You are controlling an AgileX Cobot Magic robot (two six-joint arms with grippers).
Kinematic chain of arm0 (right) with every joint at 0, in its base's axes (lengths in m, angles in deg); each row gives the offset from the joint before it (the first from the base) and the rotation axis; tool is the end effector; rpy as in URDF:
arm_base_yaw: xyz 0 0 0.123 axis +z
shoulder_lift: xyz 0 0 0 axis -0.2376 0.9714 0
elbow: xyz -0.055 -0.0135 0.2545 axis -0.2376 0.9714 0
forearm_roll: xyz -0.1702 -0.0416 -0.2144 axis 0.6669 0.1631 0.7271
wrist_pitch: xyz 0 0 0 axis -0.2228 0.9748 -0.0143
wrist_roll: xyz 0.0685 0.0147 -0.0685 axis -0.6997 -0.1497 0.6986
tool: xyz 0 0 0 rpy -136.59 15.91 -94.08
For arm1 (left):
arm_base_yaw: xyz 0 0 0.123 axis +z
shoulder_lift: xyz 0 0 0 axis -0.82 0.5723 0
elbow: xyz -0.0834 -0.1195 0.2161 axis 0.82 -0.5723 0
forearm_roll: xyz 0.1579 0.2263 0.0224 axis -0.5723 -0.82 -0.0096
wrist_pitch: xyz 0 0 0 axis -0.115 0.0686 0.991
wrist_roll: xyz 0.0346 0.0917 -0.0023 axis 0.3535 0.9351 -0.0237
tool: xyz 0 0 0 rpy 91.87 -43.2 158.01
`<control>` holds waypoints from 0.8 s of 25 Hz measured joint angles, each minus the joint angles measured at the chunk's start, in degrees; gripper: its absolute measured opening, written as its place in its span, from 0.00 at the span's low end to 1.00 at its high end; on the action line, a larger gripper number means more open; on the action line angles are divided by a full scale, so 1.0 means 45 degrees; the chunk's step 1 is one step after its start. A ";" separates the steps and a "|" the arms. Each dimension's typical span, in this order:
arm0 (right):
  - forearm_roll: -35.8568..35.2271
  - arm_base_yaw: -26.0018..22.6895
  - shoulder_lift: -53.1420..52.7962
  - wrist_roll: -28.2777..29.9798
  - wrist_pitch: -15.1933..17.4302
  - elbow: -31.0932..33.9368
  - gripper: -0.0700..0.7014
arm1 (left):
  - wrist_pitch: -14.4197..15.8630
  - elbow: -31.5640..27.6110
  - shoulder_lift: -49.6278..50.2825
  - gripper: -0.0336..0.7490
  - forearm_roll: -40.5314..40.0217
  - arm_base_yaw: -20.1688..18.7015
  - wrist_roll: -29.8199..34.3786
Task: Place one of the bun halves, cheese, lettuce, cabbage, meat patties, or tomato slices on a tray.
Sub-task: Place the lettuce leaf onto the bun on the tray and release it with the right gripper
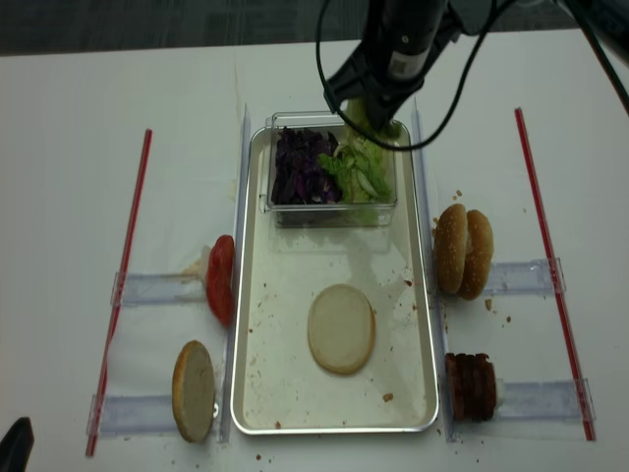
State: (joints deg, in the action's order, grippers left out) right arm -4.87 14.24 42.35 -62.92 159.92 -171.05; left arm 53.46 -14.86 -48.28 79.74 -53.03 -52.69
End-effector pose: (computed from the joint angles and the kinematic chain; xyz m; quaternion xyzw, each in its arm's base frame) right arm 0.3759 0.2109 0.2522 -0.2576 0.9567 0.0774 0.1117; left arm 0.0409 0.0056 0.2742 -0.0328 0.8814 0.0231 0.4707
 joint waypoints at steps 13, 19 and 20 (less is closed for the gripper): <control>-0.0274 0.0000 -0.3062 0.0133 -0.0565 0.5411 0.22 | 0.0000 0.0000 0.0000 0.64 0.0000 0.0000 0.0000; -0.0527 0.1008 -0.3088 0.0303 -0.0981 0.5435 0.22 | 0.0000 0.0000 0.0000 0.64 0.0000 0.0000 0.0000; -0.0553 0.1371 -0.3088 0.0303 -0.1103 0.5446 0.22 | 0.0000 0.0000 0.0000 0.64 0.0000 0.0000 0.0000</control>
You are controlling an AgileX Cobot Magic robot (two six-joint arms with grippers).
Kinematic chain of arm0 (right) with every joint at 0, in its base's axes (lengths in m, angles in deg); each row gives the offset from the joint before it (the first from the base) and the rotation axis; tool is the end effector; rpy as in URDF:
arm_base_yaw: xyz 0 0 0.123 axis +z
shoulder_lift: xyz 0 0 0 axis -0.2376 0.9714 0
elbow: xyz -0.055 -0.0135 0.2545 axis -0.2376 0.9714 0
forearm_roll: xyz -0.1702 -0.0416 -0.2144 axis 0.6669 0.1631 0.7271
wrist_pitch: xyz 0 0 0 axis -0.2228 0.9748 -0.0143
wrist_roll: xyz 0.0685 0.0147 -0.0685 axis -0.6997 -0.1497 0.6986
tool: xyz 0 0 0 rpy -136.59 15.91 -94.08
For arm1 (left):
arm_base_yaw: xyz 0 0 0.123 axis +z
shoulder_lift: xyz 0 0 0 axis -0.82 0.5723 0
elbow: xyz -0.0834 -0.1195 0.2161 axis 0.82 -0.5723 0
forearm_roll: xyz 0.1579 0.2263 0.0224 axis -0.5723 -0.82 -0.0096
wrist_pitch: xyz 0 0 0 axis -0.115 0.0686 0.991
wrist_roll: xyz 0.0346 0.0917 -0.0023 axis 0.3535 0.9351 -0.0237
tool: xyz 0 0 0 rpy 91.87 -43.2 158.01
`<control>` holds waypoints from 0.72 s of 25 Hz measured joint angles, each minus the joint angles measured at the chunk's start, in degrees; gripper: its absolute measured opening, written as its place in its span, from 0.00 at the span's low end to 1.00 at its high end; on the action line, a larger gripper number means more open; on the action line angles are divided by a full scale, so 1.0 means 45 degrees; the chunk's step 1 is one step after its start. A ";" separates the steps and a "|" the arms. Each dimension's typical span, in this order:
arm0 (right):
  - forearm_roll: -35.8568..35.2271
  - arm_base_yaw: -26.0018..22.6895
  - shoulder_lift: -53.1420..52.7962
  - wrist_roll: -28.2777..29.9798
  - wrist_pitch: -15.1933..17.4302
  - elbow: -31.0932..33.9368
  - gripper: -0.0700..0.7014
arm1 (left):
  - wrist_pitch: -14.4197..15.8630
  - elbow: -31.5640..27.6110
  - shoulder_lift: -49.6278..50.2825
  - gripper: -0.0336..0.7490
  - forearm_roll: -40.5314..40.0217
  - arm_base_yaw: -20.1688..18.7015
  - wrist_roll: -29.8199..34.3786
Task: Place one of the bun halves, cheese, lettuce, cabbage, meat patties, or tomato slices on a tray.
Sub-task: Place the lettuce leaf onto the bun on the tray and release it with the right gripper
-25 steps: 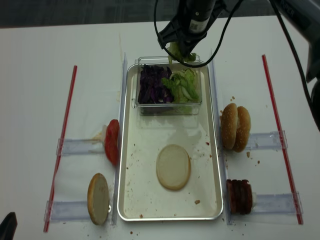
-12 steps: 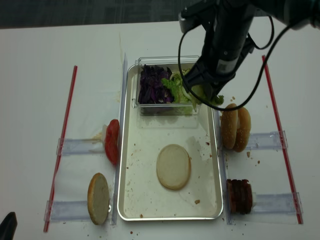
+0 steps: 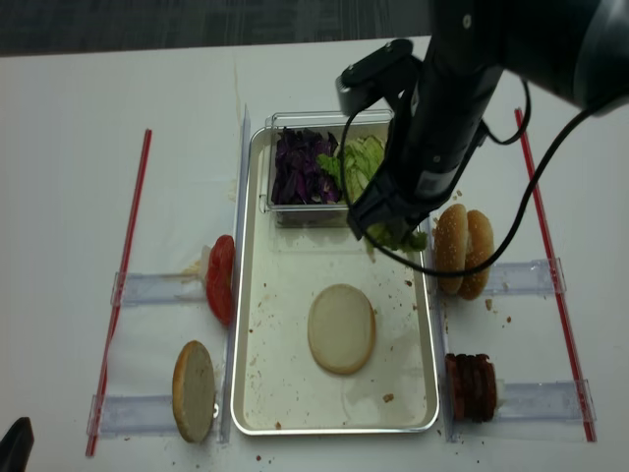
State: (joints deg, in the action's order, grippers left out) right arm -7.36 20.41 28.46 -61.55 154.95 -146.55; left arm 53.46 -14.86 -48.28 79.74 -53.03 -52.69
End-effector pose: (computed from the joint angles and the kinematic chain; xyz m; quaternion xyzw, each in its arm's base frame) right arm 0.2890 0.2122 0.2242 -0.3077 0.9458 0.0874 0.0563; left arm 0.0409 0.0056 0.2742 -0.0328 0.8814 0.0231 0.4707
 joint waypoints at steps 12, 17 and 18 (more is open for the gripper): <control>-0.0064 0.2191 0.1230 -0.0271 -0.0492 0.0000 0.22 | 0.0000 0.0000 0.0000 0.64 0.0000 0.0000 0.0000; -0.0064 0.2191 0.1955 -0.0301 -0.0517 0.0000 0.22 | 0.0000 0.0000 -0.0019 0.64 0.0000 0.0000 0.0000; -0.0064 0.2191 0.2054 -0.0301 -0.0517 0.0000 0.22 | 0.0000 0.0000 -0.0019 0.64 0.0000 0.0000 0.0000</control>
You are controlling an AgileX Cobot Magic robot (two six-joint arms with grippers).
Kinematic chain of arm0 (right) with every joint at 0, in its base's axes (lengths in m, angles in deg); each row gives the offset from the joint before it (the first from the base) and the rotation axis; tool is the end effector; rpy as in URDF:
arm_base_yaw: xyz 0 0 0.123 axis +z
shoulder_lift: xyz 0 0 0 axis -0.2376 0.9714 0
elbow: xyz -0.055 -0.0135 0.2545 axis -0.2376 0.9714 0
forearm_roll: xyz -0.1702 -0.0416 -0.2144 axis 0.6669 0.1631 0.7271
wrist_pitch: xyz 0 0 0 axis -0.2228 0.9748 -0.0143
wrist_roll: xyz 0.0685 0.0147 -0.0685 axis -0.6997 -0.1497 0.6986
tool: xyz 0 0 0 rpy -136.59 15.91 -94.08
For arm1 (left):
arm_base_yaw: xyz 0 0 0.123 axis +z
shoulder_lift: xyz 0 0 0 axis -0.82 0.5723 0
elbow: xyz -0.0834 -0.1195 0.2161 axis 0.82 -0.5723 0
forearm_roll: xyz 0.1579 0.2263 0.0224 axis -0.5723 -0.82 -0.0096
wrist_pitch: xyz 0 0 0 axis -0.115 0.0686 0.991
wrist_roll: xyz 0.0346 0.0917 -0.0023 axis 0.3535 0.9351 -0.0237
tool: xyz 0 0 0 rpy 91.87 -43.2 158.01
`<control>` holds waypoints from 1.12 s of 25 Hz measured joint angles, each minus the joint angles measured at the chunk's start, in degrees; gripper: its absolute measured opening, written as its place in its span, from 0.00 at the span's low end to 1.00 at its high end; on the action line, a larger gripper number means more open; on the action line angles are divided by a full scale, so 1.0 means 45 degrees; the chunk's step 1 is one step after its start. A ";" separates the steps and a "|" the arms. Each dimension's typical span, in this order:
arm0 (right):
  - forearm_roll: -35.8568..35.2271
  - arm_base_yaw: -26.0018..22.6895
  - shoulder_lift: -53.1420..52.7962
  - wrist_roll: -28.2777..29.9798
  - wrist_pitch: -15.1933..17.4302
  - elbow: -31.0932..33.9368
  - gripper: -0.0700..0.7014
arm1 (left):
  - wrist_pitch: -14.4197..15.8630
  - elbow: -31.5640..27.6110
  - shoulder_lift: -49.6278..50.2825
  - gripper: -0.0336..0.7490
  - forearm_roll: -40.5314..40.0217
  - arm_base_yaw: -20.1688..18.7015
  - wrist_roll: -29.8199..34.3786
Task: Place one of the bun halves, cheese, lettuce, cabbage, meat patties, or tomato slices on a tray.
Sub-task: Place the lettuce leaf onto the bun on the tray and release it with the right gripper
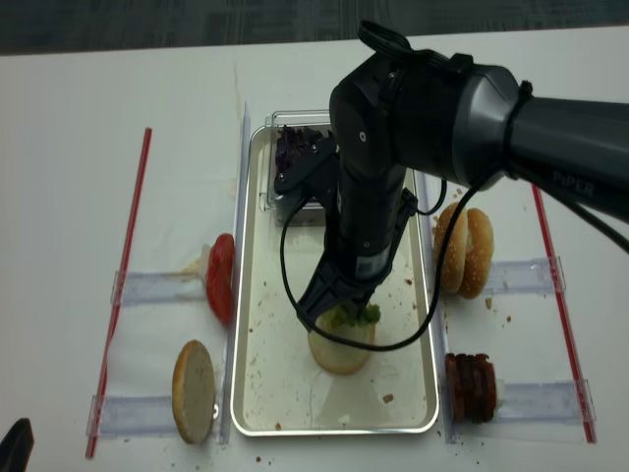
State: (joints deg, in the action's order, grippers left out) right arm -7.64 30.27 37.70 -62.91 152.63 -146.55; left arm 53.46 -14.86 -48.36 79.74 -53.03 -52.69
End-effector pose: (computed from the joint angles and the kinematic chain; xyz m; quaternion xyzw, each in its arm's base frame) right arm 0.2595 0.2695 0.1655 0.3707 -0.9260 -0.0710 0.0087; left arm 0.0407 0.0056 0.2742 -0.0328 0.8810 0.0231 0.4714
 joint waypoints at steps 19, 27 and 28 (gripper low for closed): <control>-0.0311 0.0000 0.0364 0.0287 -0.0083 0.0108 0.88 | 0.0000 0.0000 -0.0029 0.64 0.0000 0.0000 0.0000; -0.0288 0.0000 0.0336 0.0332 -0.0193 0.0108 0.98 | 0.0000 0.0000 -0.0029 0.64 0.0000 0.0000 0.0000; -0.0256 0.0000 0.0202 0.0332 -0.0245 0.0132 0.98 | 0.0000 0.0000 -0.0029 0.64 0.0000 0.0000 0.0000</control>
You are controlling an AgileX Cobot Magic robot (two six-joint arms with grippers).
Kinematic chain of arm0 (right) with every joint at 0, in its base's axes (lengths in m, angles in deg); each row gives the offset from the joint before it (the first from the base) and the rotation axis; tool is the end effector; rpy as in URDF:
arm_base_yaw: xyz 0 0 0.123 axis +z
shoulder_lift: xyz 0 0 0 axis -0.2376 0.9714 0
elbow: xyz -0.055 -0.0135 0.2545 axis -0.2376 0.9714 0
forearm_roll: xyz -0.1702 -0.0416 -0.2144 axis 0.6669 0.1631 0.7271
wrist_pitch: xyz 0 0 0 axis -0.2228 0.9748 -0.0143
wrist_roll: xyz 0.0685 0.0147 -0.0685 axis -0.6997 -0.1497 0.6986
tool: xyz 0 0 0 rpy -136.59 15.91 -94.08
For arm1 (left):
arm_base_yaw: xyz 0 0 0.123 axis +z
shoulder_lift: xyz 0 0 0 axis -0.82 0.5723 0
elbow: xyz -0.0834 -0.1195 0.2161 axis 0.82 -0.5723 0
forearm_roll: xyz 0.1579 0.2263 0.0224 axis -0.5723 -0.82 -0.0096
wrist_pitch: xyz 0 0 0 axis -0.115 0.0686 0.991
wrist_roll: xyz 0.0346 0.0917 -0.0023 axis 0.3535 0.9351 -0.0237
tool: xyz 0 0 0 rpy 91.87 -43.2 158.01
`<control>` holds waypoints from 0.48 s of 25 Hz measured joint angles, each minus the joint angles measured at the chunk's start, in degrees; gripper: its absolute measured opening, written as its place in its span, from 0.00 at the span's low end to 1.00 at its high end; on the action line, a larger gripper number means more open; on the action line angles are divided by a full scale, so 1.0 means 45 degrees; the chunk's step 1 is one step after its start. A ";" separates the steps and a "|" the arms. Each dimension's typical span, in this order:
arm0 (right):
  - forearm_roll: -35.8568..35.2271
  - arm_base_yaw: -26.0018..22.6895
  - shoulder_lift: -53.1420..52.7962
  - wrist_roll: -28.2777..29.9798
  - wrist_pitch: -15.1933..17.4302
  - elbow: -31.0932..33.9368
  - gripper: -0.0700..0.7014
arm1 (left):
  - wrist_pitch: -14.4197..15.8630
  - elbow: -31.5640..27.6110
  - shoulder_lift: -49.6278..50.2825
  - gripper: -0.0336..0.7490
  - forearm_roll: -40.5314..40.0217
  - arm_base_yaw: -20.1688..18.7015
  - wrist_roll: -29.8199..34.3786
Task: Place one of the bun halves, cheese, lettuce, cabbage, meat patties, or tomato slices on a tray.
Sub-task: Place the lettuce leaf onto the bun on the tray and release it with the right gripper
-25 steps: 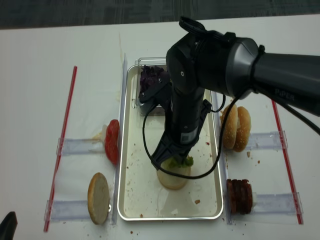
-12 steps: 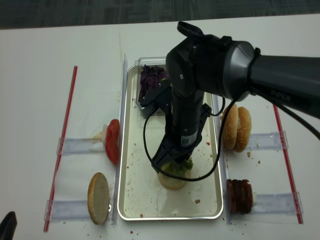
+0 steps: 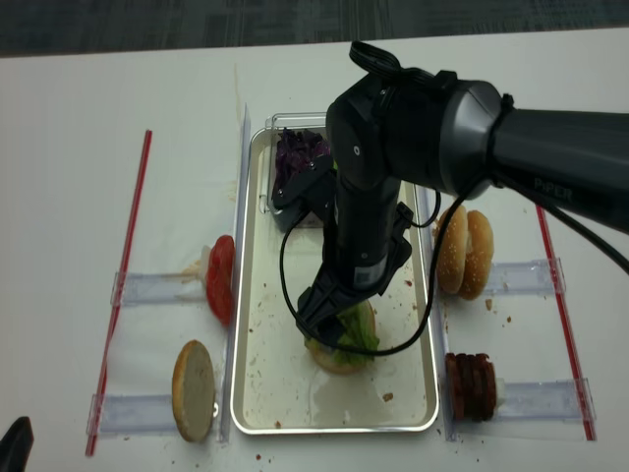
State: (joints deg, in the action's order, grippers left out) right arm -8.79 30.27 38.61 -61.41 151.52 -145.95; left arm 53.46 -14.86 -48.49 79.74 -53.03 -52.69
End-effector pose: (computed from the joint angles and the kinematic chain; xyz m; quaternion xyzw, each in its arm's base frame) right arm 0.2588 0.2711 0.1571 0.3769 -0.9229 -0.0776 0.0138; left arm 0.0403 0.0056 0.2743 -0.0328 0.8805 0.0231 0.4724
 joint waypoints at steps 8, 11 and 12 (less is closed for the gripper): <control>0.0530 0.0000 -0.2056 -0.0345 0.0129 0.0000 0.98 | 0.0000 0.0000 0.0000 0.64 0.0000 0.0000 0.0000; 0.0593 0.0000 -0.2476 -0.0429 0.0189 0.0000 0.98 | 0.0000 0.0000 0.0000 0.64 0.0000 0.0000 0.0000; 0.0645 0.0000 -0.2571 -0.0518 0.0189 0.0000 0.98 | 0.0000 0.0000 0.0000 0.64 0.0000 0.0000 0.0000</control>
State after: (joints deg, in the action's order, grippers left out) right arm -5.89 30.27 27.04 -63.74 152.37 -145.95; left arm 53.46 -14.86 -48.49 79.74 -53.03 -52.69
